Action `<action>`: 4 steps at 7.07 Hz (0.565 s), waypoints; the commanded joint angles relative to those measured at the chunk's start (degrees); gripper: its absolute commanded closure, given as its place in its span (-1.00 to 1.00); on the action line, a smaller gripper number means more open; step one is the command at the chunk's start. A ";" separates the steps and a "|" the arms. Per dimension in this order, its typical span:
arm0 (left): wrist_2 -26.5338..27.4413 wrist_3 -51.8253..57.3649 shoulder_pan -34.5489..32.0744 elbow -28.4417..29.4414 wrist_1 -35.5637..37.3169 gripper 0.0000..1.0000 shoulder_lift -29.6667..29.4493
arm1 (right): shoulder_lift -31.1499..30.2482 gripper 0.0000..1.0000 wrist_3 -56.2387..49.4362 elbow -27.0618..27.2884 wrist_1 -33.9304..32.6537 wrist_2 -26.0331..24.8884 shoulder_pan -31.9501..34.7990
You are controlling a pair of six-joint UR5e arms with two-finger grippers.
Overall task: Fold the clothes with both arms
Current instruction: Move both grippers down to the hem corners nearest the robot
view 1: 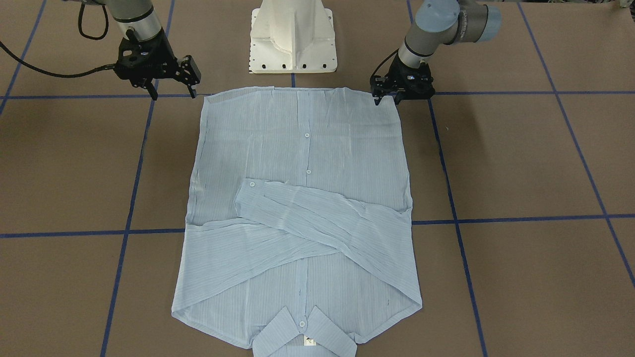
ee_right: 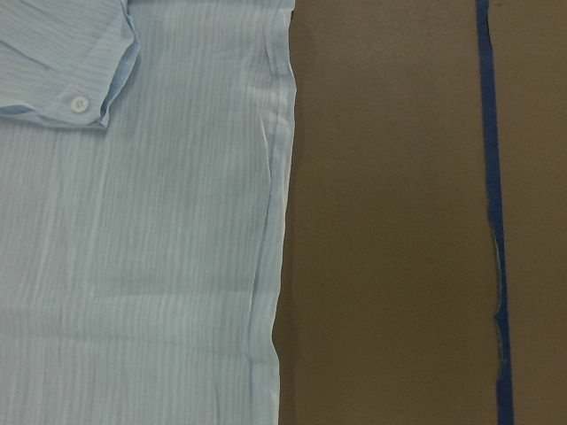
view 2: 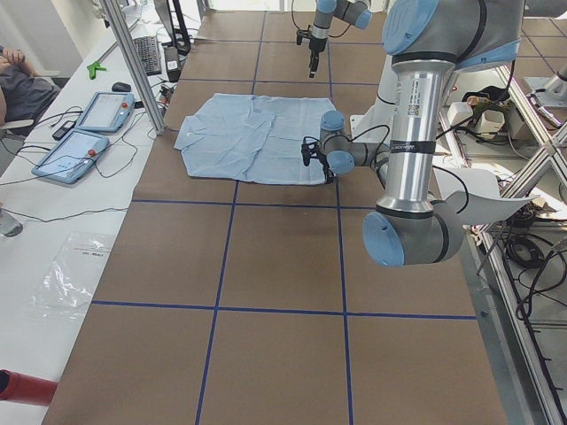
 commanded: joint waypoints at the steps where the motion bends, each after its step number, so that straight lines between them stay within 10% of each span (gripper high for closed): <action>1: 0.00 0.00 0.11 0.73 0.00 -0.09 -0.39 | 0.04 -1.00 0.00 0.00 0.00 0.04 0.04; 2: 0.00 0.00 0.11 0.82 0.00 0.22 -0.31 | 0.04 -1.00 0.00 0.00 0.00 0.04 -0.04; 3: 0.00 0.00 0.11 0.65 0.00 0.97 -0.22 | -0.05 -1.00 0.00 0.00 0.00 0.04 -0.04; 4: 0.00 0.00 0.11 0.39 0.00 1.00 -0.04 | -0.14 -1.00 0.00 -0.17 0.09 0.13 -0.22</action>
